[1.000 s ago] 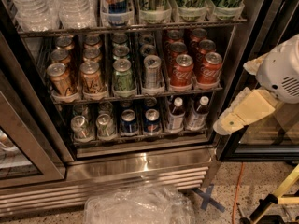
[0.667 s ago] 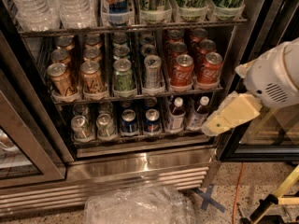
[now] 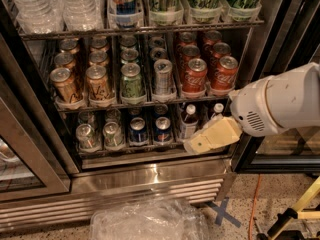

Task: Pick coke can from middle shelf of fridge

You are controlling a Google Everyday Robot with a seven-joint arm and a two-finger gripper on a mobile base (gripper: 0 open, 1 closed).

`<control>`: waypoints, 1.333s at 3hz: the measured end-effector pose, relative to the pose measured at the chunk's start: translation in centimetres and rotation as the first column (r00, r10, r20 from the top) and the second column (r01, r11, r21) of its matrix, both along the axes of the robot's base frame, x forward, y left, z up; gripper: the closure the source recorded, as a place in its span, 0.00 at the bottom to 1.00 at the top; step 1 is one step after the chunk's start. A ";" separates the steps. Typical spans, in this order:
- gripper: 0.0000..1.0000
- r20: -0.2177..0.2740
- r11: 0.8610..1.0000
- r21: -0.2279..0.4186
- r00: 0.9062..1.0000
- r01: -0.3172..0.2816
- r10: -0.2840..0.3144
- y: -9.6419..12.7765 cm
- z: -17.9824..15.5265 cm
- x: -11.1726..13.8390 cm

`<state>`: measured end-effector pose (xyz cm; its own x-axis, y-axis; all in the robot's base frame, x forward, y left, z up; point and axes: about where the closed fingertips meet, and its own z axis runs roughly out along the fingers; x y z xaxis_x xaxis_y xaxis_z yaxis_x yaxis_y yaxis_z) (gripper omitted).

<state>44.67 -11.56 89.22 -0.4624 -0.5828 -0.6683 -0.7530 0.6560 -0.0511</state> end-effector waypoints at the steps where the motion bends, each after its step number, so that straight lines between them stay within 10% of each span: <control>1: 0.00 -0.005 0.997 0.062 0.999 0.036 -0.036 1.2 -1.8 -0.2; 3: 0.00 0.016 0.974 0.166 0.987 0.157 -0.162 2.4 -4.9 -0.2; 4: 0.00 0.109 0.955 0.199 0.964 0.219 -0.243 2.5 -4.7 1.7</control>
Offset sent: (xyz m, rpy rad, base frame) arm -0.0007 0.0198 -0.0594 0.1805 -0.0009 -0.1546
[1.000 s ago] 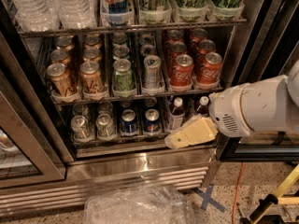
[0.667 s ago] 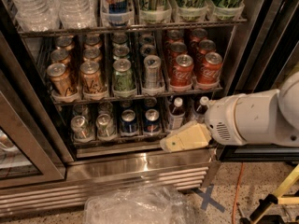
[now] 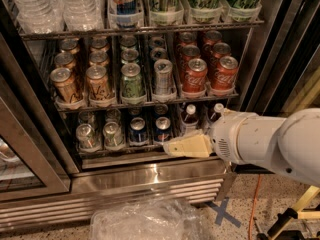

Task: Pick coke can from middle shelf of fridge

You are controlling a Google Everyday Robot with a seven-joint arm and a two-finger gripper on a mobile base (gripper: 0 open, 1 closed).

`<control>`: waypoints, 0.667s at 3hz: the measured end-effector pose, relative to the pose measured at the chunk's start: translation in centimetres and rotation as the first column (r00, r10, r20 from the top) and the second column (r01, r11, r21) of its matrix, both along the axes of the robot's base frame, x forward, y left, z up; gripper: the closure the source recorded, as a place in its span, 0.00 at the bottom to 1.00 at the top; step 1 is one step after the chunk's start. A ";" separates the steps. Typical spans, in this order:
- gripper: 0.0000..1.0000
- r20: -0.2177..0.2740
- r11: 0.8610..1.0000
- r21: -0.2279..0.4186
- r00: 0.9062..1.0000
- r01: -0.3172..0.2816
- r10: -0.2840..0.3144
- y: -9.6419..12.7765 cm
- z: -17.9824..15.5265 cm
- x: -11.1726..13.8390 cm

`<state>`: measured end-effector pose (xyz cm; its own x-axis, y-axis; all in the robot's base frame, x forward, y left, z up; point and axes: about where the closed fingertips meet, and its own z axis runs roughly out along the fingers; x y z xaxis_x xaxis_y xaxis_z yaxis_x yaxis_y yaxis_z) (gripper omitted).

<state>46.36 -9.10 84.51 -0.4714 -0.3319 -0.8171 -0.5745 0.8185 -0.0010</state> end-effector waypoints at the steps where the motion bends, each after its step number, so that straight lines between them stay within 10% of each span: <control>1: 0.00 0.002 1.000 0.009 1.000 0.002 -0.002 0.3 0.2 -0.3; 2: 0.00 0.023 0.999 -0.011 0.998 0.051 -0.051 0.4 -0.7 -0.1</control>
Offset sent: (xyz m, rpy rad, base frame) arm 0.0210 -0.0046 -0.0139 -0.0272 -0.0924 -0.1944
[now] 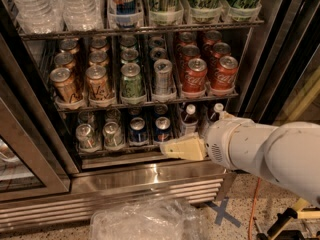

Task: Pick coke can from middle shelf of fridge

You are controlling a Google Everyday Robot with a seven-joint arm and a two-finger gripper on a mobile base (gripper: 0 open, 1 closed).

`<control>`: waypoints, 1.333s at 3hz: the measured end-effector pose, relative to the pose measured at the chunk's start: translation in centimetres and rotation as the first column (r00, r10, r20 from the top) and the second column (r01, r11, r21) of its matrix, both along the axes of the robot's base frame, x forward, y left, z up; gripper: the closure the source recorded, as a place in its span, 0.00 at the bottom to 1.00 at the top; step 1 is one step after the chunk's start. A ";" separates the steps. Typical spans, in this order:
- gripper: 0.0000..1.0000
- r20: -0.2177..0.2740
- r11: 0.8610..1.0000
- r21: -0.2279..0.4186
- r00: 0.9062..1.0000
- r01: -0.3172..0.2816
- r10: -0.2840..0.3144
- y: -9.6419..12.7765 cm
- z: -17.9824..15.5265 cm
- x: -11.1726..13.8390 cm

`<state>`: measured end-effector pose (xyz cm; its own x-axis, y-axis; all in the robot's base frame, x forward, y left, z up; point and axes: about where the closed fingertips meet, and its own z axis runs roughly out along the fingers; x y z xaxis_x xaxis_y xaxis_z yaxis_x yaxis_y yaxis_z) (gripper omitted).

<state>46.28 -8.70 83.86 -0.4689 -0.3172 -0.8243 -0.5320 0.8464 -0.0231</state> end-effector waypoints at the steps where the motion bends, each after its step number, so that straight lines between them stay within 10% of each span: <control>1: 0.00 0.065 0.994 -0.023 0.993 0.103 -0.101 -1.8 -1.0 1.0; 4: 0.00 0.283 0.945 0.014 0.906 0.326 -0.316 -7.4 -1.0 3.2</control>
Offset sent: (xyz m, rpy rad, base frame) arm 0.0727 -0.0373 -0.0285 -0.0861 -0.2623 -0.3713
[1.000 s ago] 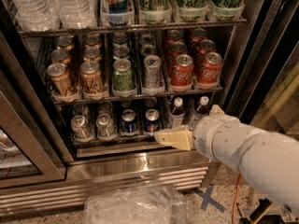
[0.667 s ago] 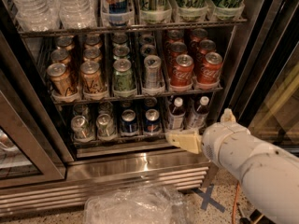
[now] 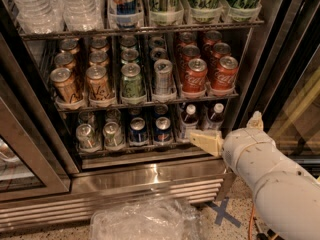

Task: Pick coke can from middle shelf of fridge

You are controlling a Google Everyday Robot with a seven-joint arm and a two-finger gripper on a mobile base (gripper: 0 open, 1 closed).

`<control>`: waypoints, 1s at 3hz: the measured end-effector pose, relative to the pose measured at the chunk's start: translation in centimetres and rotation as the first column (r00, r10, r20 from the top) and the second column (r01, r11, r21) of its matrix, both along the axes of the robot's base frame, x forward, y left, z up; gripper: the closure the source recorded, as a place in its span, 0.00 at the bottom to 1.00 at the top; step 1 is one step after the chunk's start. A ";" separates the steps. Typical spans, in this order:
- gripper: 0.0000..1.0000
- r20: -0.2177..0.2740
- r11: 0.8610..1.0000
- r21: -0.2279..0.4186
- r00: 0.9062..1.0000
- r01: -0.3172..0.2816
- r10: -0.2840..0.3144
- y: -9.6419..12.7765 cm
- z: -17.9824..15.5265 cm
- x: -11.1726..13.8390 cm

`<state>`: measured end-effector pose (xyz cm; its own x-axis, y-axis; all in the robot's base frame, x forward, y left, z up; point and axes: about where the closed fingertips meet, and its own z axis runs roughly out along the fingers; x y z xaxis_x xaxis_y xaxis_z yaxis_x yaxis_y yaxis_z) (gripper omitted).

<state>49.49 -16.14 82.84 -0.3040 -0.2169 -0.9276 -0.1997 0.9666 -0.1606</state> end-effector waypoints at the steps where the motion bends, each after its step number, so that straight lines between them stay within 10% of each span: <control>1: 0.00 0.000 1.000 0.000 1.000 0.000 0.000 0.0 0.0 0.0; 3: 0.00 0.084 0.999 0.030 0.996 -0.035 0.033 2.8 1.4 1.2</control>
Offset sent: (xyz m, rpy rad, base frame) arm 0.0013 0.0127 0.0037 0.0106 -0.0528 0.0165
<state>50.67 -13.31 84.23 -0.2178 -0.1965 -0.9560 -0.2194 0.9643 -0.1482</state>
